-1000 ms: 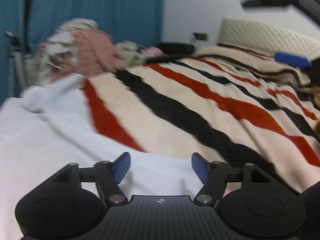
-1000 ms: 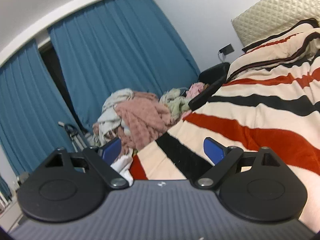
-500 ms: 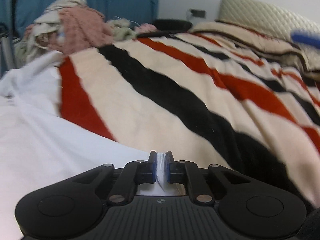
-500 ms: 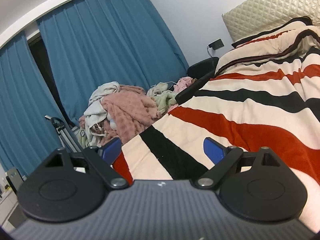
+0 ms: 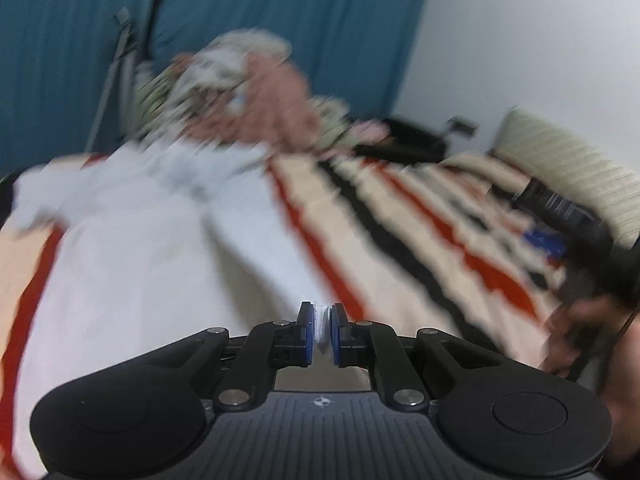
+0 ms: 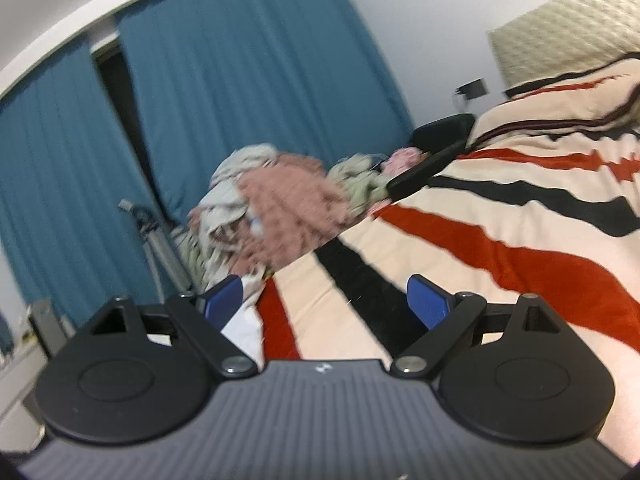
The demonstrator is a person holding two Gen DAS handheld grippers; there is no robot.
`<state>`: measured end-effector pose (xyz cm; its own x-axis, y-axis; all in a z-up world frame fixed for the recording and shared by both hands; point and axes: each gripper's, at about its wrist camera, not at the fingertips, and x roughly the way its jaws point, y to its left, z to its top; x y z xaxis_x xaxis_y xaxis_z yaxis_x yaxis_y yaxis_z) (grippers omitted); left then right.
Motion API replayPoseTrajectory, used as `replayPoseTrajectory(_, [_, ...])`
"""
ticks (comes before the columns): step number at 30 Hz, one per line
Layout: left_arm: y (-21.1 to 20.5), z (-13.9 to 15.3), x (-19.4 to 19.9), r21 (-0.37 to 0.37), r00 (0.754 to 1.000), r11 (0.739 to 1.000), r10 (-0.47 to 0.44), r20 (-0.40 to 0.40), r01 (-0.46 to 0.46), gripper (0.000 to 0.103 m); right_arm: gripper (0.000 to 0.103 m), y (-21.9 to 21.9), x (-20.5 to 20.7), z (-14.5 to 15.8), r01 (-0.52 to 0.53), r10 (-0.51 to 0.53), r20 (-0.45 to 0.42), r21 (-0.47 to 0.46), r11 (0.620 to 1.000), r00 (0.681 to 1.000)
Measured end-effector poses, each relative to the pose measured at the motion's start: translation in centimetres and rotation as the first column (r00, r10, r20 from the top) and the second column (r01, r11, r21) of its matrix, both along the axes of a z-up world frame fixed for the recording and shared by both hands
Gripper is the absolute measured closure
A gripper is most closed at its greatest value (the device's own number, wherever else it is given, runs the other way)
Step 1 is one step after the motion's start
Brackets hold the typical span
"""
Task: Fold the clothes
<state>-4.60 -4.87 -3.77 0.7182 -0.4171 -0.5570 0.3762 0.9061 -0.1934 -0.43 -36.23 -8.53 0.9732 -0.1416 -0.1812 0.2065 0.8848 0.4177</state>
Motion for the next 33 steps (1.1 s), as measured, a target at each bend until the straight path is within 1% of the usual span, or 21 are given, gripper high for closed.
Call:
replayPoseTrajectory(4, [3.3, -3.5, -0.3, 0.054, 0.994, 0.997, 0.063, -0.092, -0.058, 0.091, 0.012, 2.2, 0.6, 0.1, -0.075, 0.073, -0.035, -0.056, 0.996, 0.997])
replayPoseTrajectory(6, [4.1, -4.2, -0.2, 0.059, 0.992, 0.997, 0.064, -0.109, -0.058, 0.086, 0.012, 3.3, 0.9, 0.1, -0.110, 0.106, -0.054, -0.086, 0.990, 0.993])
replayPoseTrajectory(7, [4.0, -4.1, -0.3, 0.062, 0.993, 0.996, 0.063, -0.095, -0.057, 0.085, 0.012, 3.9, 0.9, 0.0, -0.124, 0.118, -0.061, -0.099, 0.987, 0.991])
replayPoseTrajectory(8, [4.0, -3.8, -0.5, 0.067, 0.996, 0.996, 0.060, -0.065, -0.056, 0.079, 0.012, 4.4, 1.0, 0.0, -0.139, 0.133, -0.065, -0.111, 0.984, 0.989])
replayPoseTrajectory(9, [3.8, -3.5, -0.6, 0.071, 0.998, 0.996, 0.055, -0.037, -0.052, 0.067, 0.012, 4.9, 1.0, -0.1, -0.156, 0.148, -0.067, -0.123, 0.980, 0.987])
replayPoseTrajectory(10, [3.6, -3.3, -0.8, 0.071, 0.999, 0.996, 0.052, -0.016, -0.050, 0.061, 0.012, 5.5, 1.0, -0.1, -0.172, 0.164, -0.069, -0.135, 0.976, 0.984])
replayPoseTrajectory(11, [3.3, -2.9, -0.9, 0.069, 0.999, 0.996, 0.051, -0.003, -0.050, 0.051, 0.012, 6.1, 0.9, -0.2, -0.191, 0.183, -0.067, -0.150, 0.970, 0.981])
replayPoseTrajectory(12, [3.1, -2.6, -1.0, 0.067, 0.999, 0.996, 0.050, 0.010, -0.051, 0.047, 0.013, 6.7, 0.9, -0.2, -0.210, 0.203, -0.063, -0.167, 0.963, 0.977])
replayPoseTrajectory(13, [3.0, -2.2, -1.0, 0.066, 0.999, 0.997, 0.050, 0.021, -0.051, 0.045, 0.013, 7.3, 0.9, -0.2, -0.230, 0.222, -0.059, -0.184, 0.956, 0.973])
replayPoseTrajectory(15, [3.1, -1.3, -0.5, 0.058, 0.997, 0.996, 0.061, 0.037, -0.063, 0.034, 0.013, 8.2, 0.9, -0.3, -0.262, 0.255, -0.060, -0.196, 0.945, 0.965])
replayPoseTrajectory(17, [3.4, -0.2, 0.1, 0.049, 0.995, 0.995, 0.080, 0.066, -0.083, 0.026, 0.013, 9.0, 1.0, -0.4, -0.289, 0.281, -0.065, -0.202, 0.936, 0.957])
replayPoseTrajectory(20, [3.8, 1.6, 1.3, 0.043, 0.988, 0.993, 0.104, 0.114, -0.109, 0.023, 0.013, 9.8, 1.0, -0.6, -0.305, 0.295, -0.079, -0.213, 0.928, 0.952])
replayPoseTrajectory(24, [4.2, 3.2, 3.0, 0.059, 0.974, 0.988, 0.131, 0.184, -0.144, 0.013, 0.013, 10.6, 1.2, -0.8, -0.315, 0.304, -0.083, -0.224, 0.922, 0.949])
replayPoseTrajectory(25, [4.4, 3.2, 3.1, 0.061, 0.969, 0.986, 0.139, 0.203, -0.154, 0.013, 0.013, 10.7, 1.2, -0.8, -0.317, 0.306, -0.081, -0.226, 0.921, 0.949])
replayPoseTrajectory(27, [4.9, 3.0, 3.2, 0.060, 0.959, 0.983, 0.157, 0.237, -0.176, 0.005, 0.013, 11.0, 1.3, -0.9, -0.320, 0.310, -0.078, -0.230, 0.919, 0.947])
replayPoseTrajectory(30, [5.7, 1.8, 3.0, 0.052, 0.943, 0.974, 0.200, 0.267, -0.221, 0.001, 0.013, 11.5, 1.5, -1.1, -0.329, 0.321, -0.074, -0.241, 0.913, 0.944])
replayPoseTrajectory(32, [5.8, 1.0, 3.0, 0.073, 0.933, 0.966, 0.216, 0.289, -0.246, 0.000, 0.013, 11.9, 1.6, -1.2, -0.336, 0.328, -0.075, -0.250, 0.908, 0.942])
replayPoseTrajectory(33, [5.7, 0.8, 3.2, 0.085, 0.933, 0.964, 0.219, 0.284, -0.252, 0.000, 0.013, 12.1, 1.6, -1.3, -0.337, 0.330, -0.073, -0.255, 0.906, 0.941])
